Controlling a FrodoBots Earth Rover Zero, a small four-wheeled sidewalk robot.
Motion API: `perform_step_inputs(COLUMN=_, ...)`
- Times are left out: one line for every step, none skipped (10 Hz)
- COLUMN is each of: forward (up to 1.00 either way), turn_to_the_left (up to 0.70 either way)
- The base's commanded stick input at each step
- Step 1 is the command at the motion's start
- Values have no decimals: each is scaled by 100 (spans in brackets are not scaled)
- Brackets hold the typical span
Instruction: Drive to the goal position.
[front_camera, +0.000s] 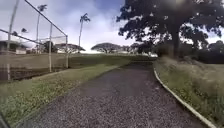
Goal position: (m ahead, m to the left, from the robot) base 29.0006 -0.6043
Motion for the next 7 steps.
perform_step_inputs(forward=50, turn_to_the_left=0)
perform_step_inputs(forward=50, turn_to_the_left=0)
perform_step_inputs(forward=50, turn_to_the_left=0)
perform_step_inputs(forward=50, turn_to_the_left=0)
perform_step_inputs(forward=50, turn_to_the_left=0)
perform_step_inputs(forward=50, turn_to_the_left=0)
perform_step_inputs(forward=50, turn_to_the_left=0)
